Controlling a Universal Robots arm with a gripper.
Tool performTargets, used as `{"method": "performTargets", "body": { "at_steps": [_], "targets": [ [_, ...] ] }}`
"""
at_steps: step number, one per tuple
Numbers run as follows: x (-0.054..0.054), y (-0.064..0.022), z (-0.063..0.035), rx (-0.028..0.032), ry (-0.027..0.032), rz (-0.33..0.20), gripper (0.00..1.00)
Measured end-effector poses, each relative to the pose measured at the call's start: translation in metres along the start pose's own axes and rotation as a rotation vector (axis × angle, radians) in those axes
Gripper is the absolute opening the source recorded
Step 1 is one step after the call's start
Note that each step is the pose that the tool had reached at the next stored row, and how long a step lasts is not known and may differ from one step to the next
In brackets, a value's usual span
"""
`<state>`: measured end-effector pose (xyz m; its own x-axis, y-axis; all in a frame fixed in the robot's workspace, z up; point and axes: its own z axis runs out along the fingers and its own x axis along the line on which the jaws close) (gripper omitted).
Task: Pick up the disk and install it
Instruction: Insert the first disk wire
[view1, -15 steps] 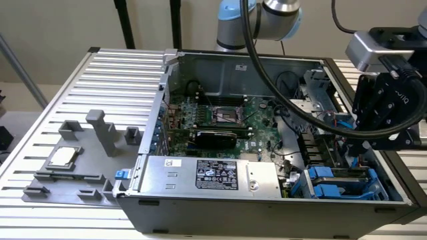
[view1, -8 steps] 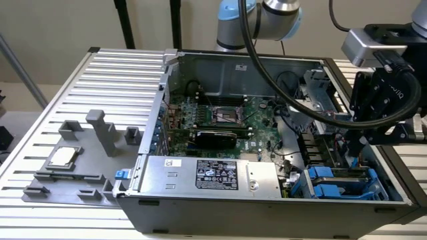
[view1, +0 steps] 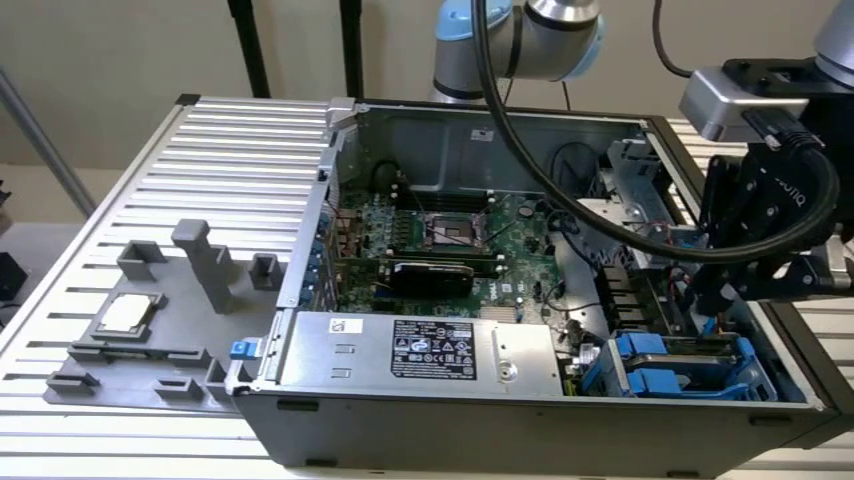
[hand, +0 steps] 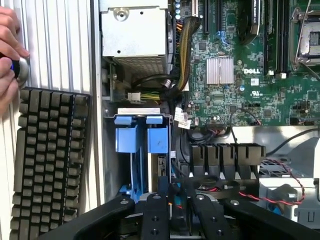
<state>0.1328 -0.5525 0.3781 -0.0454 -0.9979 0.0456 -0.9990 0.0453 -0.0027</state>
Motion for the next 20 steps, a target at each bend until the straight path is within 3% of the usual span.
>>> {"method": "performTargets", "body": {
  "at_steps": [4, 9, 15, 20],
  "targets": [
    [-0.004, 0.0002, 0.0009, 0.0003, 0.0067, 0.0, 1.0],
    [-0.015, 0.0007, 0.0004, 0.0004, 0.0085, 0.0, 1.0],
    [-0.016, -0.0014, 0.0007, 0.001, 0.0241, 0.003, 1.0],
    [-0.015, -0.004, 0.0028, 0.0012, 0.033, 0.006, 1.0]
  ]
}}
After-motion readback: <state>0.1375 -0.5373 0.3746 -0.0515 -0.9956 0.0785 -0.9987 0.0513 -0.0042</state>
